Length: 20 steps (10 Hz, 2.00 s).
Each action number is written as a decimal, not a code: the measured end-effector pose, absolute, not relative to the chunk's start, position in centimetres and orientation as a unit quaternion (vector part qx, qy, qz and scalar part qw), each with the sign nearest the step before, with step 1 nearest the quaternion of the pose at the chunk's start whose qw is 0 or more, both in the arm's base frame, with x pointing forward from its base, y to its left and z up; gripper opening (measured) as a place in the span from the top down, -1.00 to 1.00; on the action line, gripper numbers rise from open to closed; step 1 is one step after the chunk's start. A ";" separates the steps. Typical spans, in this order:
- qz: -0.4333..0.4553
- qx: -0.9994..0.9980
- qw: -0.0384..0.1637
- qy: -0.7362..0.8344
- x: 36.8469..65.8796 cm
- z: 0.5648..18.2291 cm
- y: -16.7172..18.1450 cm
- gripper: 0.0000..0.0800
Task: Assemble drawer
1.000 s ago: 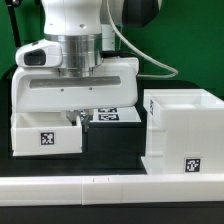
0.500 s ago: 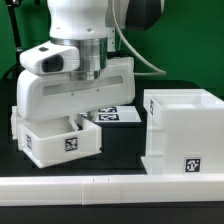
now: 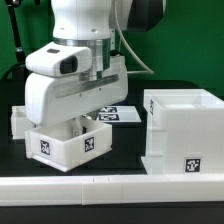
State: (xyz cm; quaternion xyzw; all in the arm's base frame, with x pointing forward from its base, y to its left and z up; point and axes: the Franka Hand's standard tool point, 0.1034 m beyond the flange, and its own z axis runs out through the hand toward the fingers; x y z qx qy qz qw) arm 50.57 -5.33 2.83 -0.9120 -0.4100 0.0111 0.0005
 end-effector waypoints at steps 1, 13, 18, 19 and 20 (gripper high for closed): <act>0.012 -0.896 -0.001 -0.445 50.6 2.8 -5.5 0.89; 0.024 -0.708 -0.020 -0.706 52.4 2.1 -4.6 0.89; 0.025 -0.704 -0.020 -0.710 52.5 2.0 -4.5 0.89; 0.025 -0.703 -0.020 -0.710 52.5 2.0 -4.4 0.89; 0.024 -0.701 -0.019 -0.712 52.6 2.0 -4.0 0.89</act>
Offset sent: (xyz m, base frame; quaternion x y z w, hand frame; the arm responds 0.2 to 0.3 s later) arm 0.0155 0.0112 0.0017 -0.0198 0.0215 -0.2406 0.9702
